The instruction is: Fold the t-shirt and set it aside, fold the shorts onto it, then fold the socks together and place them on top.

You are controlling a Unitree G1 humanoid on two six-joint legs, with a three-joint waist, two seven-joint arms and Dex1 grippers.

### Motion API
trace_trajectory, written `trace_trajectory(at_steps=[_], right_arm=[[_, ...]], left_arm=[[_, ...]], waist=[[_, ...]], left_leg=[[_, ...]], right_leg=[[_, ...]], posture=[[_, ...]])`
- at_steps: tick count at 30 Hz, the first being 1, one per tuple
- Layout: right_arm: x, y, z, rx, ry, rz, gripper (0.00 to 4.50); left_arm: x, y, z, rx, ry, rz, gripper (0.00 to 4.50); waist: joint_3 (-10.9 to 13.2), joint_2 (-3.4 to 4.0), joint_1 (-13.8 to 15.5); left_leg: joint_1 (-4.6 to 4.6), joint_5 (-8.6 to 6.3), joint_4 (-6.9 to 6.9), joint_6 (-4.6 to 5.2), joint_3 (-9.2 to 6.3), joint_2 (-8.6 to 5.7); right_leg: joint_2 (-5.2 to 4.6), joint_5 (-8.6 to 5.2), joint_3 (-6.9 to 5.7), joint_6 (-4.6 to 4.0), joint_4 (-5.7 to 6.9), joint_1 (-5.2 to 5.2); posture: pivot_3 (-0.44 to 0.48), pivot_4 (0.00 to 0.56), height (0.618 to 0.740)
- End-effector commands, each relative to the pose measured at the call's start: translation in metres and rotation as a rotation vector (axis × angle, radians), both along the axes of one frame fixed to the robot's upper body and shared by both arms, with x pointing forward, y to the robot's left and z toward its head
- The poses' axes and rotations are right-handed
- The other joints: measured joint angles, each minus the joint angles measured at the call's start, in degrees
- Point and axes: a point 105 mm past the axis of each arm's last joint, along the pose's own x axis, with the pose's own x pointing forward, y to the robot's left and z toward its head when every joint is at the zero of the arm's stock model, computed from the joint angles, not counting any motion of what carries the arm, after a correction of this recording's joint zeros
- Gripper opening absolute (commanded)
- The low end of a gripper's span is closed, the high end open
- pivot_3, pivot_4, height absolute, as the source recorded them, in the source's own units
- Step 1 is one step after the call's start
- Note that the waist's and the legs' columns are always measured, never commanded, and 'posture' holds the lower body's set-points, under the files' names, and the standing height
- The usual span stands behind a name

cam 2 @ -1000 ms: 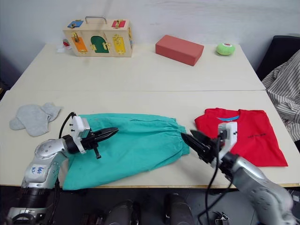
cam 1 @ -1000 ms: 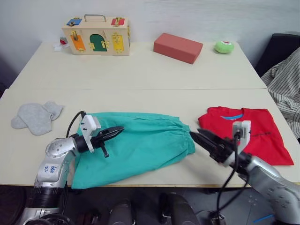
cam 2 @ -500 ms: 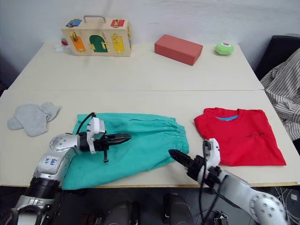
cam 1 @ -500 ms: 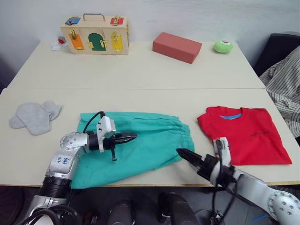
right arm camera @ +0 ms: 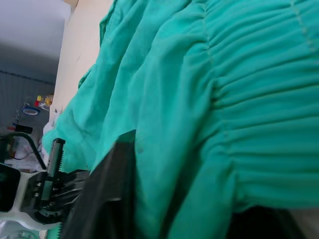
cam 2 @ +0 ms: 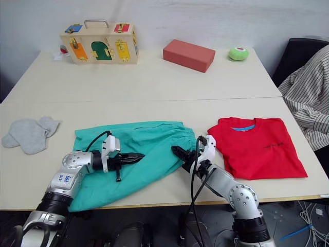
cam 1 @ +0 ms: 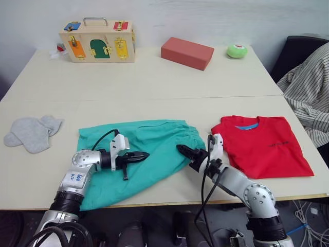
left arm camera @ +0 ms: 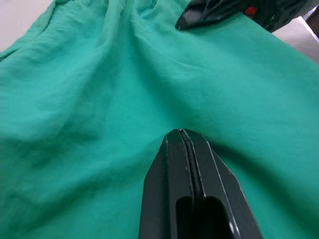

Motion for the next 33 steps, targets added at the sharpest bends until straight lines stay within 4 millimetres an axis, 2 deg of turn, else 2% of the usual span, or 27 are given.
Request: trace_trajectory(at_steps=[1,2,3,7,12,16,18,20,23,25,27,30,33], right_arm=[[0.01,0.004,-0.019,-0.039,-0.013,-0.047,0.6],[0.012,0.0,-0.017,-0.044,-0.04,-0.068,0.23],[0.014,-0.005,-0.014,-0.049,-0.07,-0.088,0.04],[0.017,-0.037,0.007,-0.107,-0.253,-0.216,0.04],[0.012,-0.083,0.033,-0.236,-0.45,-0.389,0.04],[0.004,-0.108,0.052,-0.359,-0.572,-0.467,0.04],[-0.001,-0.114,0.059,-0.464,-0.62,-0.466,0.04],[-0.004,-0.109,0.065,-0.585,-0.684,-0.41,0.04],[-0.007,-0.091,0.073,-0.712,-0.782,-0.293,0.04],[-0.011,-0.045,0.081,-0.763,-0.895,-0.078,0.04],[-0.015,-0.019,0.083,-0.766,-0.937,0.045,0.04],[-0.015,0.01,0.081,-0.74,-0.923,0.159,0.04],[-0.007,0.026,0.079,-0.732,-0.888,0.2,0.04]], left_arm=[[-0.006,0.001,-0.012,-0.008,0.037,0.016,0.0],[-0.006,0.001,-0.012,-0.014,0.034,0.027,0.0],[-0.006,0.002,-0.01,-0.021,0.028,0.037,0.0],[0.0,0.002,0.007,-0.066,-0.025,0.083,0.0],[0.006,0.002,0.027,-0.07,-0.089,0.135,0.0],[0.011,0.005,0.035,-0.061,-0.107,0.178,0.0],[0.014,0.006,0.037,-0.074,-0.101,0.208,0.0],[0.017,0.004,0.037,-0.074,-0.094,0.219,0.0],[0.021,0.001,0.032,-0.043,-0.089,0.216,0.0],[0.028,0.001,0.026,-0.015,-0.062,0.252,0.0],[0.029,0.003,0.02,0.006,-0.039,0.271,0.0],[0.026,0.01,0.012,0.031,0.002,0.289,0.0],[0.023,0.018,0.005,0.057,0.028,0.311,0.0]], waist=[[-0.3,-0.23,-0.2],[-0.4,-0.22,-0.3],[-0.5,-0.18,-0.3],[-0.5,-0.01,0.2],[-0.4,0.23,1.6],[-0.3,0.42,1.6],[-0.2,0.42,1.2],[-0.2,0.42,0.9],[-0.2,0.4,0.7],[-0.2,0.43,0.4],[-0.2,0.41,0.2],[-0.2,0.4,0.6],[-0.2,0.38,0.8]], left_leg=[[0.06,0.06,-0.09,-0.05,-0.01,0.0],[0.07,0.12,-0.14,-0.09,-0.03,0.01],[0.07,0.14,-0.17,-0.13,-0.06,0.01],[0.02,0.14,-0.18,-0.12,-0.07,-0.06],[-0.33,0.12,-0.11,-0.02,-0.21,-0.28],[-0.49,0.05,-0.13,-0.14,-0.18,-0.29],[-0.75,0.05,-0.15,-0.18,-0.17,-0.26],[-0.95,0.14,-0.13,-0.25,-0.09,-0.26],[-0.96,0.16,-0.13,-0.25,0.0,-0.26],[-0.91,0.18,-0.12,-0.28,0.02,-0.25],[-0.85,0.21,-0.12,-0.25,0.08,-0.25],[-0.84,0.31,-0.15,-0.33,-0.12,-0.16],[-0.85,0.43,-0.12,-0.53,-0.17,-0.17]], right_leg=[[0.0,0.0,-0.01,0.0,-0.01,0.03],[0.0,0.0,-0.03,0.0,-0.01,0.03],[0.0,0.0,-0.03,-0.01,-0.01,0.03],[-0.09,0.0,-0.04,-0.02,-0.04,-0.01],[-0.27,0.02,-0.12,0.01,-0.17,-0.17],[-0.27,0.01,-0.19,0.06,-0.41,-0.25],[-0.23,-0.01,-0.23,0.07,-0.43,-0.54],[-0.21,-0.01,-0.22,0.06,-0.33,-0.8],[-0.19,-0.03,-0.2,0.06,-0.3,-0.88],[-0.17,-0.03,-0.18,0.06,-0.23,-0.88],[-0.17,-0.01,-0.11,0.07,-0.1,-0.9],[-0.07,-0.01,-0.19,0.02,0.06,-0.93],[-0.09,-0.08,-0.2,-0.1,0.25,-0.98]], posture=[[0.0,0.15,0.74],[0.0,0.15,0.74],[0.0,0.15,0.74],[0.0,0.15,0.74],[0.0,0.15,0.74],[0.0,0.15,0.74],[0.0,0.15,0.74],[0.0,0.15,0.74],[0.0,0.15,0.74],[0.0,0.15,0.74],[0.0,0.15,0.74],[0.0,0.15,0.74],[0.0,0.15,0.74]])
